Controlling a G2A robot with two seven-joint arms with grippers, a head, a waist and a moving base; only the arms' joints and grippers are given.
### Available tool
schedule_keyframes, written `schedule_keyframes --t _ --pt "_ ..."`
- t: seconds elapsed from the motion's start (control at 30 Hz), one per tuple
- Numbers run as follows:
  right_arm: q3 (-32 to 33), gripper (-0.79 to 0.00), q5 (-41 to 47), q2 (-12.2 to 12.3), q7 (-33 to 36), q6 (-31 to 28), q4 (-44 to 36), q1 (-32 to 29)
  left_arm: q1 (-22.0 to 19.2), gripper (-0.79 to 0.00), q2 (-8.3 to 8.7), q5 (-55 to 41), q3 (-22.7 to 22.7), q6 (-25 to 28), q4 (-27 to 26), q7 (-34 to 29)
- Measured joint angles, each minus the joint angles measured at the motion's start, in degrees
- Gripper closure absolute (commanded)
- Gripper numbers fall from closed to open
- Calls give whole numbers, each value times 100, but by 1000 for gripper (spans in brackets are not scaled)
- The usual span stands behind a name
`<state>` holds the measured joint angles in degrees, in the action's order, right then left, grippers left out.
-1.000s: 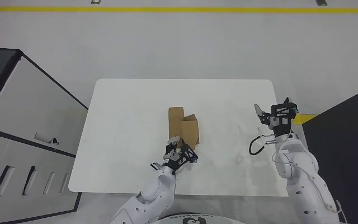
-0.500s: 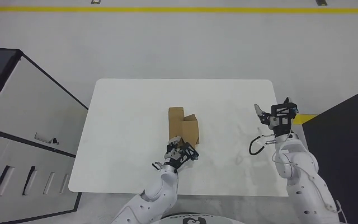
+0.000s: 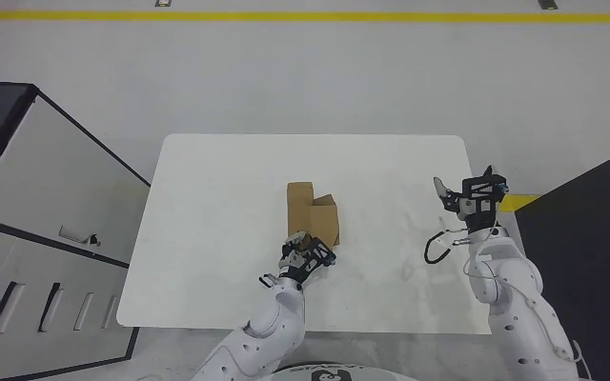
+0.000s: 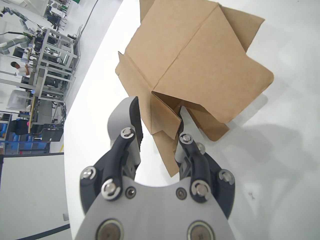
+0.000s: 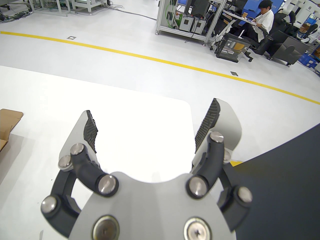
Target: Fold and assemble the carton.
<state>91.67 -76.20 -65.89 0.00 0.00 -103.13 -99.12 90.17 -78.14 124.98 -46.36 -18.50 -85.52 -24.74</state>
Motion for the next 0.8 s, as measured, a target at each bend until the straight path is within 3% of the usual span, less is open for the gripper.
schedule_keyframes --t 0.03,0.07,0.23,0.43,0.63,0.8 --pt "0 -785 0 0 0 0 0 0 -7 -166 -12 -46 -1 -12 16 -12" --pt "0 -785 0 0 0 0 0 0 -16 0 -27 -112 -12 -42 34 -32" --pt "0 -785 0 0 0 0 0 0 -15 0 -53 -220 -79 -107 -7 89" --pt "0 -785 0 0 0 0 0 0 145 0 37 -41 -325 97 -440 724" --pt "0 -785 0 0 0 0 0 0 402 0 158 485 -604 405 -1218 1062" --pt "0 -785 0 0 0 0 0 0 625 0 250 625 -806 983 -1896 1296"
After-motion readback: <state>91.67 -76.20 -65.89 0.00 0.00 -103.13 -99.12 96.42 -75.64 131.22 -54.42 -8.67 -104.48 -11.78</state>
